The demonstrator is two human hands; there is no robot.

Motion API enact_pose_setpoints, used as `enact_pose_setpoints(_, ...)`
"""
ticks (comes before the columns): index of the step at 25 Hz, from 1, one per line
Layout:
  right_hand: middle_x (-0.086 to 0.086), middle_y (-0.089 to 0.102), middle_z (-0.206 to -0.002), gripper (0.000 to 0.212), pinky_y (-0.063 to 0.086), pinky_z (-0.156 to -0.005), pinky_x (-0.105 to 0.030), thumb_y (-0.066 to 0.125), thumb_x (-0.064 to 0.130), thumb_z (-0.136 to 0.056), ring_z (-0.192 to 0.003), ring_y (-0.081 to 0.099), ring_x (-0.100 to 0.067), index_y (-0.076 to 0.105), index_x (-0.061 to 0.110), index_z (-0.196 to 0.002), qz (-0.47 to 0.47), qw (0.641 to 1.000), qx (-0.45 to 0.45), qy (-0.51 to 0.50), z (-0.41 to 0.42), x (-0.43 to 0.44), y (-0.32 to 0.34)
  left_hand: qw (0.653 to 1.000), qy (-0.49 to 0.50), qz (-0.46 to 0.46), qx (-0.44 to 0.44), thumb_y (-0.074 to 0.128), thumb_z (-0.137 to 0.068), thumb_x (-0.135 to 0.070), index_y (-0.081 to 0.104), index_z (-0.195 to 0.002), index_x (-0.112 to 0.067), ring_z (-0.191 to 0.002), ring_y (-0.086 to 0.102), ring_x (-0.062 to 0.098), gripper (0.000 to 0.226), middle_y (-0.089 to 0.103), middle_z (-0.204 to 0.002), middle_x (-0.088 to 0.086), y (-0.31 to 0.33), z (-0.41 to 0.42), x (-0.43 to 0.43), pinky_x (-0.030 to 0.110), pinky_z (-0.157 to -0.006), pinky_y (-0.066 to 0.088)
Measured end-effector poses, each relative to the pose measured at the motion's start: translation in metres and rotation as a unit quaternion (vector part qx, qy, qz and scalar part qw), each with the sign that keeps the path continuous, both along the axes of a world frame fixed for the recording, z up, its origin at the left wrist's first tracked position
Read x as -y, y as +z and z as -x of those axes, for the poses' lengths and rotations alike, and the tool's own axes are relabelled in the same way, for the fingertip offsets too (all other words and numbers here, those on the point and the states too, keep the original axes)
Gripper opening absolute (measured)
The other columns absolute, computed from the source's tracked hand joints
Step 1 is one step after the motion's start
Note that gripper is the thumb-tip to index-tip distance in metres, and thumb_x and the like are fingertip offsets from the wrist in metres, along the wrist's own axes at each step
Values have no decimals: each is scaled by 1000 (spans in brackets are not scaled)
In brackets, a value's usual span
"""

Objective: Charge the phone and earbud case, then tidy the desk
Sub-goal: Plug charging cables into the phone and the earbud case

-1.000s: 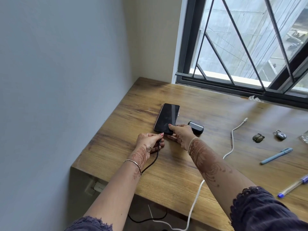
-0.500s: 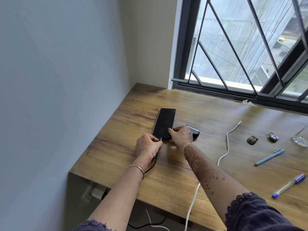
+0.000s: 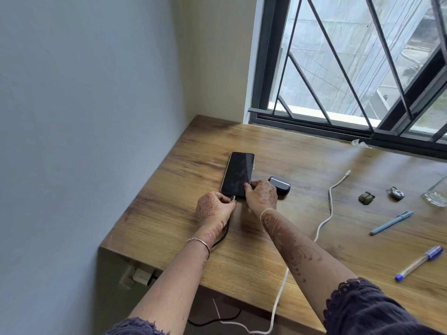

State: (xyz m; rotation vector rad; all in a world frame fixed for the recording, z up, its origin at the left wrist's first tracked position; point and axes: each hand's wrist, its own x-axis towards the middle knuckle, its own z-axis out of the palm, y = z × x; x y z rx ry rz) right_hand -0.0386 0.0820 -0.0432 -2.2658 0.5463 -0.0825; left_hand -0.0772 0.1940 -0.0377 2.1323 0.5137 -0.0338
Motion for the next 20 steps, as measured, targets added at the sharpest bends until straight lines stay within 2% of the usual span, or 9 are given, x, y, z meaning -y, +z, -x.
enact_pose_setpoints(4, -10, 62, -120, 31, 39, -100, -27, 59, 31, -91, -118, 54, -24, 68, 10, -112, 17, 1000, 11, 5, 0, 1, -3, 1000, -5, 6, -7, 80, -68, -37, 69, -69, -22, -79, 68, 14, 19, 73, -79, -1, -2, -2, -3, 21, -67, 49)
enact_pose_setpoints(7, -9, 65, -116, 28, 41, -97, -26, 60, 31, -90, -114, 57, -23, 70, 11, -108, 31, 999, 18, 5, 0, 1, -5, 1000, -12, 20, -21, 82, -64, -41, 66, -66, -21, -66, 70, 17, 26, 72, -68, 0, -3, -5, -4, 28, -63, 59)
enact_pose_setpoints(10, -9, 66, -112, 26, 43, -93, -24, 60, 30, -90, -108, 59, -22, 71, 11, -104, 36, 999, 23, 4, 3, 0, -4, 998, -8, 54, -25, 82, -68, -37, 64, -67, -19, -53, 67, 15, 26, 71, -64, 3, 0, -6, -6, 28, -55, 56)
enact_pose_setpoints(15, -7, 66, -115, 30, 42, -98, -26, 60, 26, -90, -112, 58, -19, 63, 14, -118, 28, 998, 57, 0, 18, -6, -3, 999, -33, 29, 14, 77, -73, -38, 58, -67, -25, -65, 60, 7, 24, 62, -66, -10, 7, -6, -11, 23, -62, 48)
enact_pose_setpoints(20, -3, 71, -98, 19, 48, -80, -27, 57, 33, -91, -94, 65, -18, 65, 19, -102, 54, 993, 102, -23, 50, 10, 5, 994, -91, 44, 50, 76, -73, -37, 65, -75, -20, -65, 60, 7, 21, 64, -69, -8, 14, -12, 8, 22, -59, 48)
